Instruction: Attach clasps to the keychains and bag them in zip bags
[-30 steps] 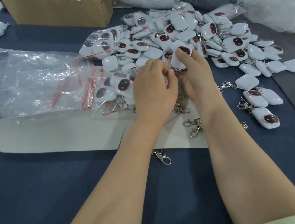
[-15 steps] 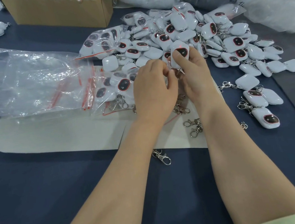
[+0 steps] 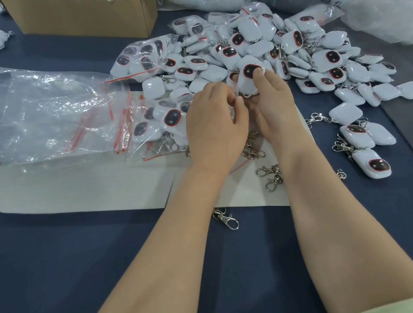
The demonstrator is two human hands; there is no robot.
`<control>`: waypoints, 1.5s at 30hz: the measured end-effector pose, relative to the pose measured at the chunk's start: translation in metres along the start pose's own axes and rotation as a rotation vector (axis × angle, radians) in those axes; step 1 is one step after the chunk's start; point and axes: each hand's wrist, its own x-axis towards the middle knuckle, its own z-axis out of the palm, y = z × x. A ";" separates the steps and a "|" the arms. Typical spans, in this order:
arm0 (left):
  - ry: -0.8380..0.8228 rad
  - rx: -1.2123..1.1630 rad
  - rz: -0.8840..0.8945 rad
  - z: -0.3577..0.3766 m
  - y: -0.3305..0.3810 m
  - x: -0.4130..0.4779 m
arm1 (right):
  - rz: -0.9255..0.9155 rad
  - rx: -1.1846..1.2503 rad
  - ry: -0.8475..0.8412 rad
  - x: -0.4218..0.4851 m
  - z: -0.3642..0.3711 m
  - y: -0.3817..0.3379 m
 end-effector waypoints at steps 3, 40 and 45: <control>-0.002 0.003 -0.002 0.000 0.000 0.000 | -0.011 -0.066 0.013 0.001 -0.001 0.001; -0.003 0.016 0.003 0.000 0.001 0.000 | -0.068 -0.278 0.000 0.002 -0.003 0.003; -0.004 0.006 0.004 -0.001 0.001 0.000 | 0.007 -0.095 0.053 0.006 0.000 0.003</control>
